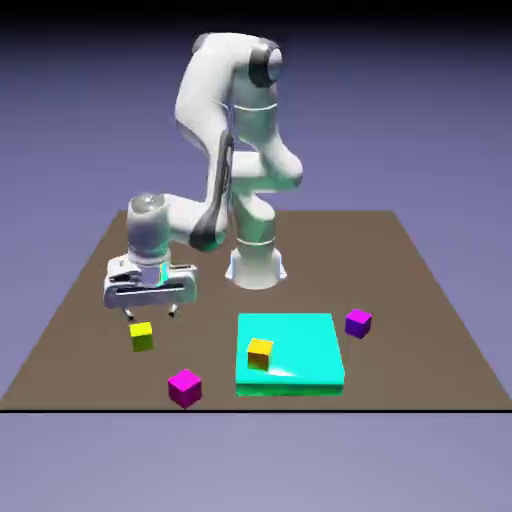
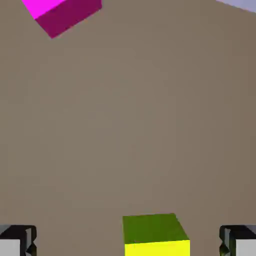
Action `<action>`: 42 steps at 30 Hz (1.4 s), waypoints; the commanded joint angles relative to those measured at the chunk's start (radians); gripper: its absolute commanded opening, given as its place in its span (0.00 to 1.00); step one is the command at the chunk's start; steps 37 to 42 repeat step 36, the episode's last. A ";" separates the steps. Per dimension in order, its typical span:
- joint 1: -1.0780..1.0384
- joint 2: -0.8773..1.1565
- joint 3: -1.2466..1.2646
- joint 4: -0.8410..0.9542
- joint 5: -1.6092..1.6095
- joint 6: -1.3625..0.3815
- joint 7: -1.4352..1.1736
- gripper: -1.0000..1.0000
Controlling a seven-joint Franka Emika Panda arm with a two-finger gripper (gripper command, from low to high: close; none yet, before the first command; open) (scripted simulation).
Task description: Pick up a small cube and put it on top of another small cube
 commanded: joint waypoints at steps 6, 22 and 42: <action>-0.076 0.158 0.067 0.014 0.065 0.126 -0.055 0.50; 0.007 0.032 0.231 0.170 -0.123 -0.079 -0.250 0.00; 0.001 0.162 0.366 0.277 -0.222 -0.007 -0.373 1.00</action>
